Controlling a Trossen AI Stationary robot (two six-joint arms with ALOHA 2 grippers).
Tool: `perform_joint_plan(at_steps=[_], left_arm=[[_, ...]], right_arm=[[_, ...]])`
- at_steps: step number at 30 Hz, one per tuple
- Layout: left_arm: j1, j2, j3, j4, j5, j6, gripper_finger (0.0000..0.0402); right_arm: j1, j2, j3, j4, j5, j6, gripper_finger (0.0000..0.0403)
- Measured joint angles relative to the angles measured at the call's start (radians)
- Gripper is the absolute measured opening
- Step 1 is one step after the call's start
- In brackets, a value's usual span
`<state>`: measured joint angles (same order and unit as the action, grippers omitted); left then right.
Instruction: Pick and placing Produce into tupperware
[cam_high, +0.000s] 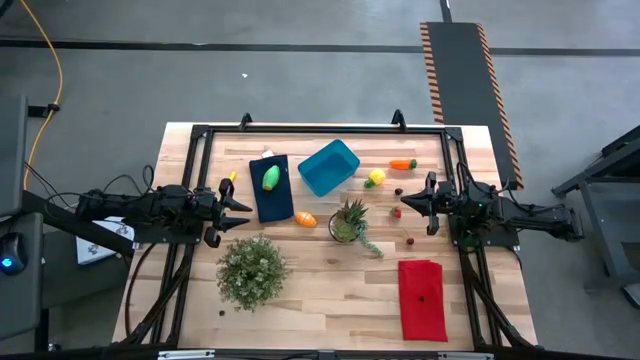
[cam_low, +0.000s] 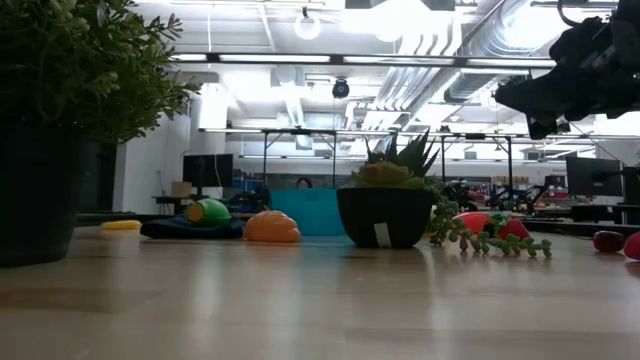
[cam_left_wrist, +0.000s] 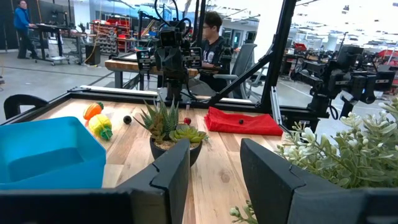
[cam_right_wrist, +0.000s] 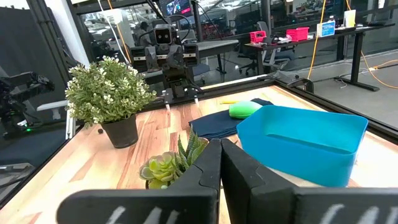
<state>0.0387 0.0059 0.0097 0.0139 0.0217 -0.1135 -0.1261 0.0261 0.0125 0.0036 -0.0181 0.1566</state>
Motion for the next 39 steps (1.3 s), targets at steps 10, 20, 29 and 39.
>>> perform_joint_plan(at_steps=[10, 20, 29, 39], left_arm=[[0.000, 0.000, 0.000, 0.000, 0.000, -0.159, 0.0131], [0.000, 0.000, 0.000, 0.000, 0.000, -0.570, 0.0131], [0.000, 0.000, 0.000, 0.000, 0.000, -0.796, 0.0131], [0.000, 0.000, 0.000, 0.000, 0.000, -0.942, 0.0131]], right_arm=[[0.000, 0.000, 0.000, 0.000, 0.000, 0.000, 0.0000], [0.000, 0.000, 0.000, 0.000, 0.000, -0.002, 0.0000], [0.000, 0.000, 0.000, 0.000, 0.000, 0.524, 0.0000], [0.000, 0.000, 0.000, 0.000, 0.000, 0.949, 0.0000]])
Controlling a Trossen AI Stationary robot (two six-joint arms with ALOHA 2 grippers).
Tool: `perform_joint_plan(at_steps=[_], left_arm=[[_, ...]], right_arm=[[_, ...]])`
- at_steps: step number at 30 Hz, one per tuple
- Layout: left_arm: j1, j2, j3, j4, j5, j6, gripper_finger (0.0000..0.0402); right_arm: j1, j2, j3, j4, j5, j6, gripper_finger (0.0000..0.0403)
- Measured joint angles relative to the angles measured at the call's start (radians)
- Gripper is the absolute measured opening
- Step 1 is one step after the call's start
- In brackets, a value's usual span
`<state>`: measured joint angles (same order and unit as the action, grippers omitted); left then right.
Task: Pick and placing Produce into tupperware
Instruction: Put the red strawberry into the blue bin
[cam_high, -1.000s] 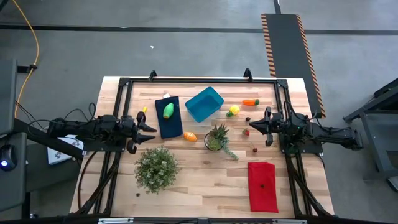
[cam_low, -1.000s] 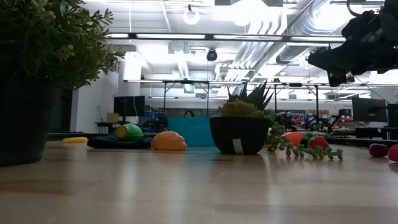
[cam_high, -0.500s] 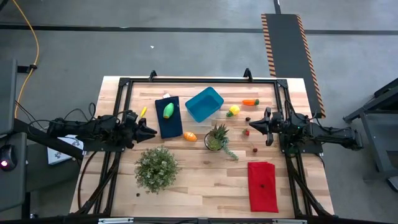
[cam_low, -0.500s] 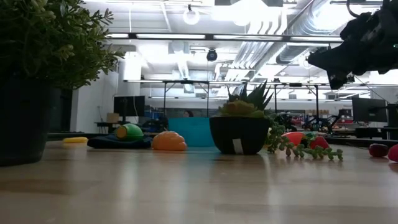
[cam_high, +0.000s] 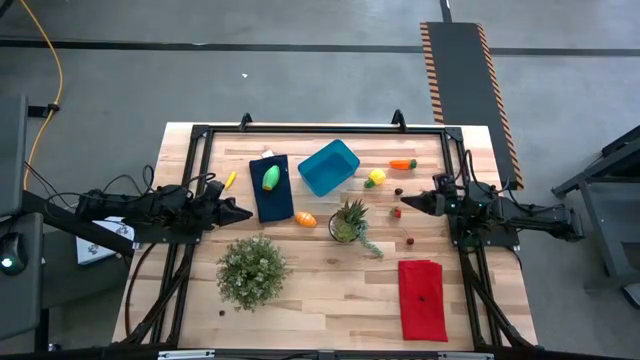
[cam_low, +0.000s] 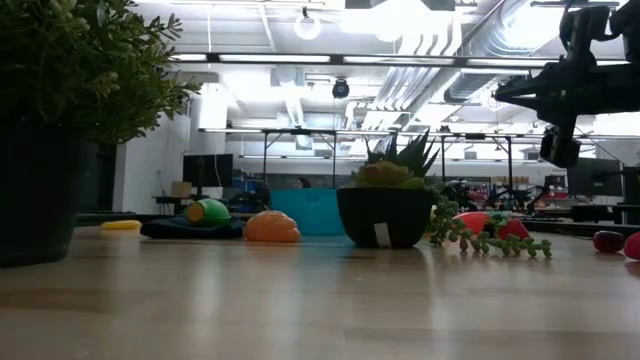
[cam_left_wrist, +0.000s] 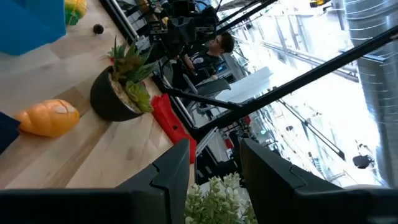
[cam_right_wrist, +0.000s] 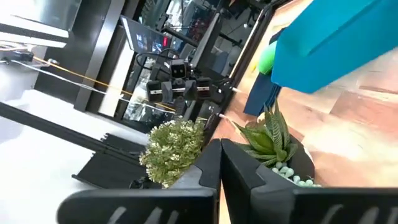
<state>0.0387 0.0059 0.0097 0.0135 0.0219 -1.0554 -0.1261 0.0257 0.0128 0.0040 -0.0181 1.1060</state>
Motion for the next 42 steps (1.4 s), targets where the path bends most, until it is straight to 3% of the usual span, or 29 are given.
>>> perform_joint_plan(at_steps=[7, 25, 30, 36, 38, 42], left_arm=[[0.000, 0.000, 0.000, 0.000, -0.008, -0.001, 0.0131], [0.000, 0.000, 0.000, -0.001, -0.015, 0.011, 0.0131], [0.000, 0.000, 0.000, 0.000, -0.015, 0.011, 0.0131], [0.000, 0.000, 0.000, -0.001, -0.015, 0.011, 0.0131], [0.000, 0.000, 0.000, -0.001, -0.015, 0.011, 0.0131], [0.000, 0.000, 0.000, -0.001, -0.015, 0.011, 0.0131]], right_arm=[[0.000, 0.000, 0.000, 0.000, 0.011, 0.149, 0.0000], [0.000, 0.000, 0.000, 0.072, 0.076, 0.148, 0.0000], [0.000, 0.000, 0.000, 0.108, 0.197, 0.210, 0.0000], [0.027, 0.001, 0.010, 0.379, 0.218, -0.008, 0.0000], [0.037, 0.006, 0.054, 0.316, 0.246, -0.071, 0.0000], [0.042, 0.071, 0.190, 0.026, 0.273, -0.133, 0.0000]])
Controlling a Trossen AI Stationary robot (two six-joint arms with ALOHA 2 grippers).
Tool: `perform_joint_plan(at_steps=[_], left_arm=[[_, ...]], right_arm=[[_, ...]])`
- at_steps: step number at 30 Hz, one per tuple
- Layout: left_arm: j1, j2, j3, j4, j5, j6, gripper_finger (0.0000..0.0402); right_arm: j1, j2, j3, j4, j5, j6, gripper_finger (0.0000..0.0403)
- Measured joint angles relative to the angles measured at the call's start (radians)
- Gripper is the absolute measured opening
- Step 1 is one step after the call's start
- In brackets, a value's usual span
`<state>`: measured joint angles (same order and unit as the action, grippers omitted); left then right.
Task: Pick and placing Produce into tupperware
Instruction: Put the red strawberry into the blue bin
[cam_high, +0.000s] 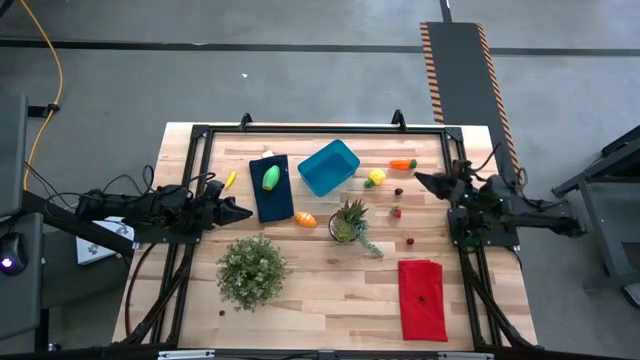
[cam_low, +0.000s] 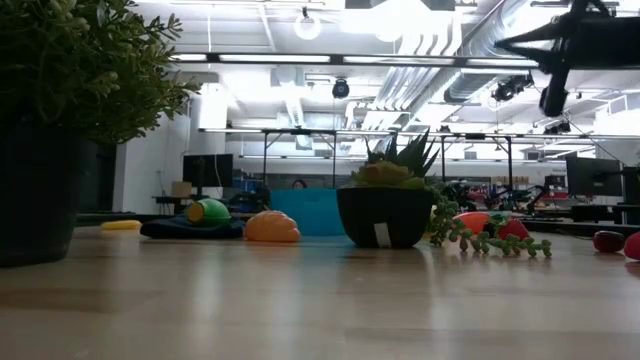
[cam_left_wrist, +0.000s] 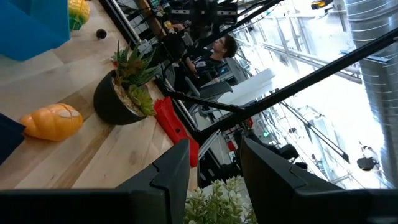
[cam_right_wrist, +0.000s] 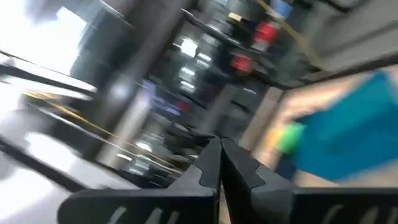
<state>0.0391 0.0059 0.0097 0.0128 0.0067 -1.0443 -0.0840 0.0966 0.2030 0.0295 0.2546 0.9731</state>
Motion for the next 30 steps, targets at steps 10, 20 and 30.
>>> perform_joint_plan(at_steps=[10, 20, 30], left_arm=[[0.000, 0.000, 0.000, 0.003, -0.026, 0.023, 0.0131], [0.000, 0.000, 0.000, 0.004, -0.027, 0.048, 0.0131], [0.000, 0.001, 0.000, 0.004, -0.027, 0.045, 0.0131]], right_arm=[[0.000, 0.319, 0.349, -0.413, 0.022, -0.192, 0.0000], [0.000, 0.640, 0.590, -0.629, -0.047, -0.293, 0.0000], [-0.021, 0.885, 0.726, -0.988, -0.080, -0.141, 0.0000]])
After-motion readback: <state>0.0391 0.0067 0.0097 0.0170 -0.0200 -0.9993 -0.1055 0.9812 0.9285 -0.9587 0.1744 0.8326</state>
